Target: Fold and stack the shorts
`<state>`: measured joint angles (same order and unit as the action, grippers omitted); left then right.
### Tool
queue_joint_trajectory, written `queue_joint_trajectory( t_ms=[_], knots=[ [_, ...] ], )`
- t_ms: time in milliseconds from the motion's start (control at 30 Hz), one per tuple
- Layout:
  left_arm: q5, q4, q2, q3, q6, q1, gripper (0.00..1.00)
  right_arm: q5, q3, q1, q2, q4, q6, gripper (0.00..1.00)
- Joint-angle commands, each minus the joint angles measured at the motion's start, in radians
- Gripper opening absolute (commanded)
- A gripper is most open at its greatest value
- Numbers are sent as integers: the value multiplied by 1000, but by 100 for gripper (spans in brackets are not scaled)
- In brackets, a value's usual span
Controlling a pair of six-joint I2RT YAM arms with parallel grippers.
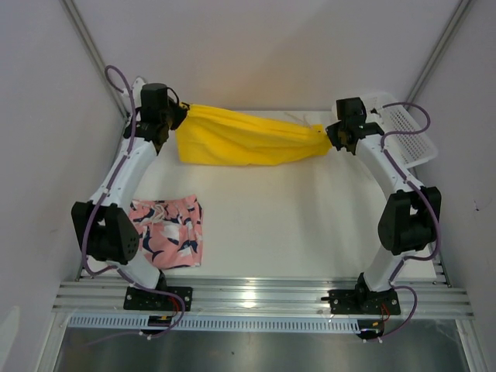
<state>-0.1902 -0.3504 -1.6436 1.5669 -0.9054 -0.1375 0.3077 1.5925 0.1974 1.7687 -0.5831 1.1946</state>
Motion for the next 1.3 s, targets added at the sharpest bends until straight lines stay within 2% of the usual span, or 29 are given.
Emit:
queue_joint_trajectory(
  t_ms=[0, 67, 300, 467, 633, 767, 933, 1133, 1267],
  knots=[
    [-34, 36, 148, -42, 30, 36, 0, 64, -54, -23, -116, 3, -18, 0],
    [-26, 21, 191, -74, 28, 35, 0, 59, -126, -24, -156, 5, -18, 0],
    [-23, 22, 482, -322, 20, 15, 0, 45, -390, -16, -394, 8, -12, 0],
    [-38, -86, 648, -360, 25, -23, 0, 68, -502, 8, -605, -43, 2, 0],
    [-61, -105, 737, -384, 25, -43, 0, 64, -574, 23, -727, -99, 31, 0],
    [-78, -73, 714, -344, 48, -43, 0, 87, -557, 25, -738, -138, 45, 0],
    [-92, -42, 552, -220, 91, -43, 0, 114, -543, 25, -695, -146, 72, 0],
    [-120, -15, 382, -142, 118, -43, 0, 123, -505, 23, -602, -215, 141, 0],
    [-135, 22, 274, -113, 125, -42, 0, 146, -511, 23, -557, -181, 181, 0]
  ],
)
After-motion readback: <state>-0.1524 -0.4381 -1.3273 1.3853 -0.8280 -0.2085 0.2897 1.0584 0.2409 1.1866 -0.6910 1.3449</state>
